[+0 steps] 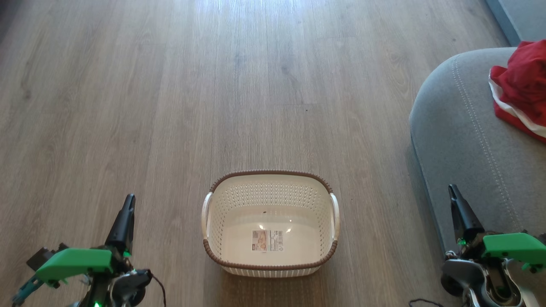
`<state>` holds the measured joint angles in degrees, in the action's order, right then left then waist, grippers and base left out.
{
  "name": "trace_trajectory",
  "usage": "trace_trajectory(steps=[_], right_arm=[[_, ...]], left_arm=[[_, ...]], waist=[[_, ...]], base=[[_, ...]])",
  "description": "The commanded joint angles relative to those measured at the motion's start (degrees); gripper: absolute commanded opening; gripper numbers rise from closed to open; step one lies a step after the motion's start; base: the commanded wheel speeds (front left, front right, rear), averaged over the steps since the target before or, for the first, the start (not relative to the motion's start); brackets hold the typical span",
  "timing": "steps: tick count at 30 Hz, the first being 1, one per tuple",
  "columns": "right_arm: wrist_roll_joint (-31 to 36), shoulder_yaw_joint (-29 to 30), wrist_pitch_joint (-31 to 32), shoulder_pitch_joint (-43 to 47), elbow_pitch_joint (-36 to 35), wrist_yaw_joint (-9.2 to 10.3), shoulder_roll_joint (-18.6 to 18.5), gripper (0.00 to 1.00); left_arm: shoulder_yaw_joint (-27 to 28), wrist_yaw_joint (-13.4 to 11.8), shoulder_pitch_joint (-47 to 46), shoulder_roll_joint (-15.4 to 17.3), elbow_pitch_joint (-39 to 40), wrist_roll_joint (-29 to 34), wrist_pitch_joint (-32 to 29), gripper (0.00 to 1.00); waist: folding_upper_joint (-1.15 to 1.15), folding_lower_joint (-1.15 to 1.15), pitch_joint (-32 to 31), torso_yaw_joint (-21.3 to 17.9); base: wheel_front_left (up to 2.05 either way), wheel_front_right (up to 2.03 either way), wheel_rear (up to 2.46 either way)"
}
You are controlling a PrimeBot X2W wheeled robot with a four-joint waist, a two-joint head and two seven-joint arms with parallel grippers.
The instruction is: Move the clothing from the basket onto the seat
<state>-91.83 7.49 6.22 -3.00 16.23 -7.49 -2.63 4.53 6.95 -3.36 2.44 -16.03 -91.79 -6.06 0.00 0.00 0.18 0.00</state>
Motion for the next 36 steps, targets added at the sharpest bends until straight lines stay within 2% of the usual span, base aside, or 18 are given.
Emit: trace_trajectory(steps=[1,36], right_arm=[[-0.33,-0.96,0.27,-3.19,-2.21,0.00,-0.25,0.00],[-0.34,-0.97,0.26,-3.19,-2.21,0.00,-0.25,0.00]], left_arm=[[2.00,0.54,-2.83,0.43,1.97,-0.37,-0.44,0.00],[1.99,0.54,-2.83,0.43,1.98,-0.38,-0.43,0.00]], waist=[[0.00,0.00,0.00,0.00],[0.00,0.00,0.00,0.00]], base=[[0.00,0.00,0.00],[0.00,0.00,0.00]])
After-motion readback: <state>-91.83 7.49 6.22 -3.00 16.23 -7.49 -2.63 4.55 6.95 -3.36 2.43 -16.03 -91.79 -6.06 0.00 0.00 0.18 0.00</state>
